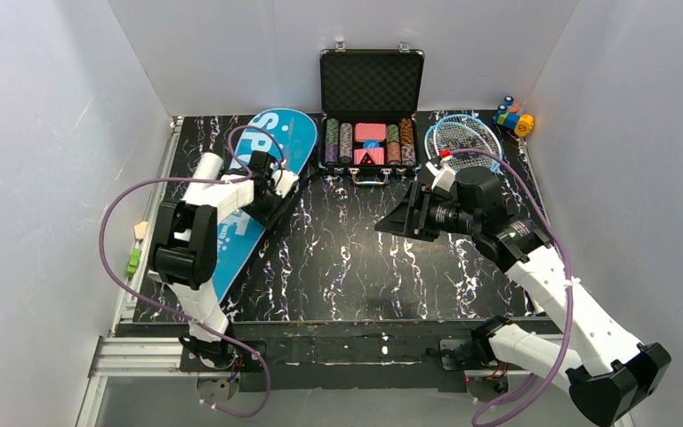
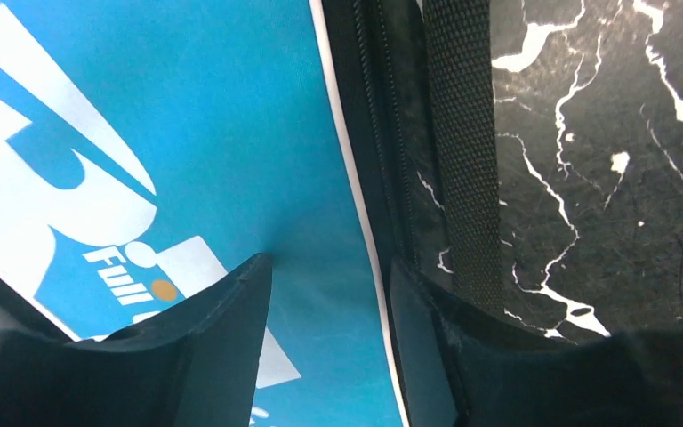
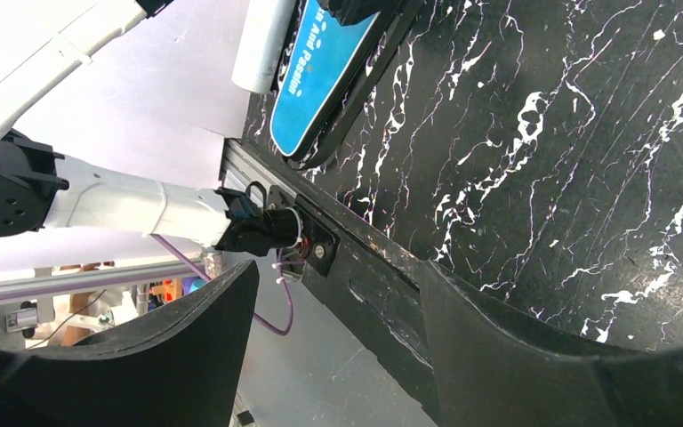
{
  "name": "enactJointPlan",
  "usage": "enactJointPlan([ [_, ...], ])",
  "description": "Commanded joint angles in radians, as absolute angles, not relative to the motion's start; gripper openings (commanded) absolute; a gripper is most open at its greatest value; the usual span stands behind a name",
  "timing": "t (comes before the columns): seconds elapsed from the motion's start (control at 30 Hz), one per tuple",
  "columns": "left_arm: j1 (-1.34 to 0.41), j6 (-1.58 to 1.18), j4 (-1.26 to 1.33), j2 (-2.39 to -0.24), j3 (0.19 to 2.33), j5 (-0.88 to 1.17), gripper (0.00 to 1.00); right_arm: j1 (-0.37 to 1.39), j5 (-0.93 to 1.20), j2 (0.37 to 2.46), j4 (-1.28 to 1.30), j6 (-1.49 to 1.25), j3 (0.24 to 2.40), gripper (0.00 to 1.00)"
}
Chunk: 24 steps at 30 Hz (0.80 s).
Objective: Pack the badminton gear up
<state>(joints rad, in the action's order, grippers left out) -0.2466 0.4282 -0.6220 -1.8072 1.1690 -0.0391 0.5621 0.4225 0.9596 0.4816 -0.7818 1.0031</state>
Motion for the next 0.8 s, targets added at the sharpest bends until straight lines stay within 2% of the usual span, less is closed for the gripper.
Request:
enactJointPlan([
  [0.0, -0.252, 0.444, -0.606, -1.824, 1.209, -0.071, 0.5, 0.558, 0.431, 0.959, 0.443, -0.775, 1.028, 0.75],
  [0.2, -0.255, 0.447, -0.585, -1.875, 1.205, -0.076, 0.49, 0.557, 0.424, 0.945, 0.433, -0.786, 1.022, 0.75],
  [0.27, -0.259, 0.448, -0.58, -1.884, 1.201, -0.077, 0.45, 0.558, 0.428, 0.938, 0.419, -0.795, 1.003, 0.74],
  [0.33, -0.261, 0.449, -0.57, -1.88, 1.191, -0.078, 0.34, 0.557, 0.432, 0.931, 0.41, -0.801, 0.986, 0.74],
  [0.43, -0.271, 0.453, -0.573, -1.858, 1.187, -0.077, 0.05, 0.557, 0.433, 0.92, 0.41, -0.801, 0.974, 0.73],
  [0.47, -0.276, 0.454, -0.577, -1.847, 1.186, -0.076, 0.0, 0.559, 0.431, 0.916, 0.41, -0.801, 0.969, 0.72],
  [0.77, -0.305, 0.395, -0.748, -1.639, 1.24, -0.02, 0.0, 0.558, 0.439, 0.925, 0.396, -0.798, 0.964, 0.71],
])
